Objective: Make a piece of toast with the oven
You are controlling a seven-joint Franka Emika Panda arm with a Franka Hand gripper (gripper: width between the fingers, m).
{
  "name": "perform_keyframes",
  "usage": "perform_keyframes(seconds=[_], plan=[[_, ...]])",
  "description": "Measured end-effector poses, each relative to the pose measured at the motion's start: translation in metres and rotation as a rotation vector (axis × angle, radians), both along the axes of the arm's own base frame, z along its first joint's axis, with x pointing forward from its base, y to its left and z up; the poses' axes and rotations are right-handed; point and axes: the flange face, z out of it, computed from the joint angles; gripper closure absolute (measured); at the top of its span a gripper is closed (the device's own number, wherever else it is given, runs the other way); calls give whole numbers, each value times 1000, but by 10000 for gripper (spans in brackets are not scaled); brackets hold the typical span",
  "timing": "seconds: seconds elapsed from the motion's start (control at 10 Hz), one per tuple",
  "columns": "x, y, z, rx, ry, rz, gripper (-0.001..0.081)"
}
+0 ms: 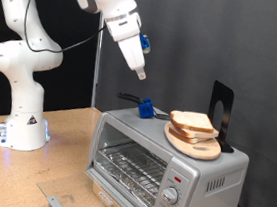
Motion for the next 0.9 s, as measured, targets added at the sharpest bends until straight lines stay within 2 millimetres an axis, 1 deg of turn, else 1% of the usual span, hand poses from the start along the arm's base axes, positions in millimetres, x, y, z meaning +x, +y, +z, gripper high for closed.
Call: perform_keyframes(seconds=[0.3,0.5,0.9], plan=[[-19,22,10,-32,-40,8,0],[-28,31,8,-66,-54,-9,0],[-32,30,-2,-64,-28,-71,0]])
